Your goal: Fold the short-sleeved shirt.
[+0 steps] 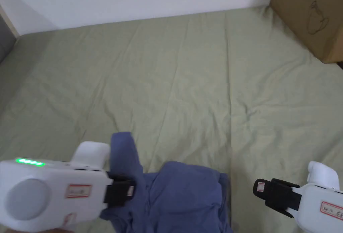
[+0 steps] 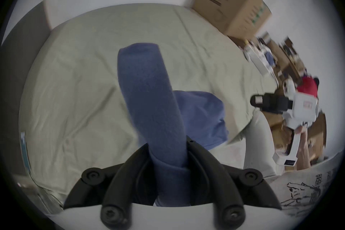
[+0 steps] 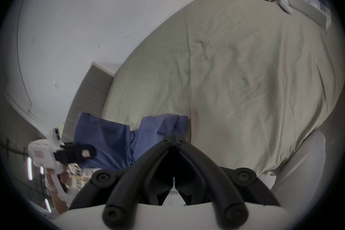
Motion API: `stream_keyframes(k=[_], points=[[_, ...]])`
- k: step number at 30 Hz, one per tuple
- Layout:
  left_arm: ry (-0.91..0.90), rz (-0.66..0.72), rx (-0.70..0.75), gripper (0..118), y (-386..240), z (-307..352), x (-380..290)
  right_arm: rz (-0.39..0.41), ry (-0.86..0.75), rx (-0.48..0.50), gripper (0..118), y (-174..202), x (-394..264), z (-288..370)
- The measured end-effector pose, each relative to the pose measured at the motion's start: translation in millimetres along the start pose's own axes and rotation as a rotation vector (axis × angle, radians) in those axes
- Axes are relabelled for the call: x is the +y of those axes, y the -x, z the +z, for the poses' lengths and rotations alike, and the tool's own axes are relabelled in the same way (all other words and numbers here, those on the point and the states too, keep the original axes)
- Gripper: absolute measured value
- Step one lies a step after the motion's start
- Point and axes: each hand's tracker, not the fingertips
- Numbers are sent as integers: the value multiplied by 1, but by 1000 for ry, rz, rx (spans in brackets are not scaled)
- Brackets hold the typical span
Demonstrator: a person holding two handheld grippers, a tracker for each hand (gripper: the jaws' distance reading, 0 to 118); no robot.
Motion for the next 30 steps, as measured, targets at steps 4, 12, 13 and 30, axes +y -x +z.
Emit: stream_keyframes(k=[4,12,13,30], points=[[126,-57,-35,13,-43,-62,13,5,-24,-32,0,-8,2,6],[217,-44,-221,94,-81,-117,10,4,-26,-48,0,-18,0,12],[182,-21,-244,94,-76,-110,10,3,-25,-51,0,-19,-1,12],[82,339,-271,2,-3,-125,-20,-3,25,-37,0,-18,-3,-5]])
